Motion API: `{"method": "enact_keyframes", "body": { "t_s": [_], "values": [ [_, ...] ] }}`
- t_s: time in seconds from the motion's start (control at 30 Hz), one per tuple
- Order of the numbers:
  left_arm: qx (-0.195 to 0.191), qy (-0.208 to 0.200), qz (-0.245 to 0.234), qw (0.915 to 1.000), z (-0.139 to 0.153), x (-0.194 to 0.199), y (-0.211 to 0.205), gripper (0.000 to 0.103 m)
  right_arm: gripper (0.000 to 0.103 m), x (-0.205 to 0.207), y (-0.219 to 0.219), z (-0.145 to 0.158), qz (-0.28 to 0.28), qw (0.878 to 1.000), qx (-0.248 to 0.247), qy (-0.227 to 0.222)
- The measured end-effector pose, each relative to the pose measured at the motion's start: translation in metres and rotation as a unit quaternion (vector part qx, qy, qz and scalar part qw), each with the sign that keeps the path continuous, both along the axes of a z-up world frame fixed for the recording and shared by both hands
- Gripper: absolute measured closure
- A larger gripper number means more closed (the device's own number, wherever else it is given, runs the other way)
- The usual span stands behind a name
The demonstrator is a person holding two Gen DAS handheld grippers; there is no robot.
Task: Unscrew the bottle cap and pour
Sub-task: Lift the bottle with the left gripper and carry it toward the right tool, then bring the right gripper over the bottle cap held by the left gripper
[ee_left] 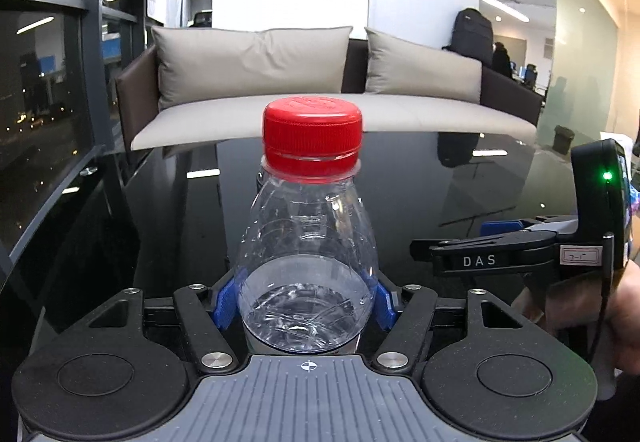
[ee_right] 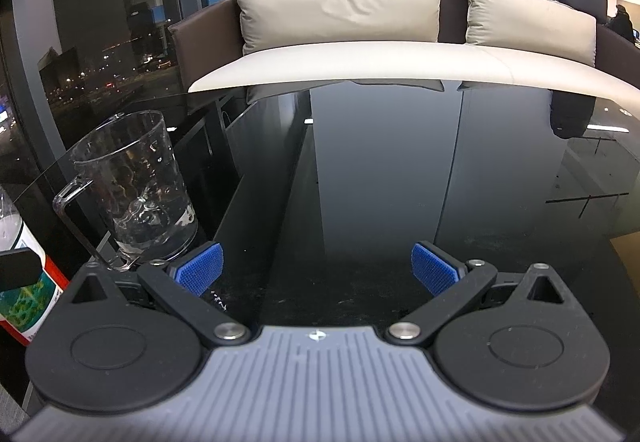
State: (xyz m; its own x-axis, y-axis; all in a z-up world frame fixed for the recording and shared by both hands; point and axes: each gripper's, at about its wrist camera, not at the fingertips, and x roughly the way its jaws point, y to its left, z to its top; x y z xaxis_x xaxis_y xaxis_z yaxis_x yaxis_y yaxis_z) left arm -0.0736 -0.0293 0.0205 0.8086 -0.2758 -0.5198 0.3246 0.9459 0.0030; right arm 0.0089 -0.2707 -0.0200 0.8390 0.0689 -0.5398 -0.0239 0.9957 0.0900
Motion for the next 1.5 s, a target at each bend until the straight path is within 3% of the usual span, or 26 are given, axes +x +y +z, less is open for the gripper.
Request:
{"method": "enact_keyframes", "body": {
  "t_s": [0.2,0.37,0.6,1.13,1.5],
  "values": [
    [0.013,-0.027,0.006,0.9995,-0.007,-0.007,-0.001,0.019,0.000,0.000,0.002,0.000,0.002,1.000,-0.001,0.000],
    [0.015,-0.026,0.003,0.9996,-0.017,-0.013,-0.003,0.019,0.000,-0.001,0.003,0.001,0.003,1.000,-0.002,-0.001],
    [-0.016,-0.012,-0.002,0.9998,-0.031,-0.015,0.004,0.044,0.000,-0.005,0.000,0.005,0.007,1.000,-0.004,-0.010],
    [-0.038,-0.008,-0.007,0.9992,-0.034,-0.011,0.014,0.045,0.000,-0.018,0.007,0.023,0.073,0.997,0.016,-0.012],
    [-0.041,-0.005,-0.004,0.9991,-0.033,-0.005,0.017,0.045,0.000,-0.036,0.016,0.052,0.141,0.988,0.045,-0.052]
  ]
}}
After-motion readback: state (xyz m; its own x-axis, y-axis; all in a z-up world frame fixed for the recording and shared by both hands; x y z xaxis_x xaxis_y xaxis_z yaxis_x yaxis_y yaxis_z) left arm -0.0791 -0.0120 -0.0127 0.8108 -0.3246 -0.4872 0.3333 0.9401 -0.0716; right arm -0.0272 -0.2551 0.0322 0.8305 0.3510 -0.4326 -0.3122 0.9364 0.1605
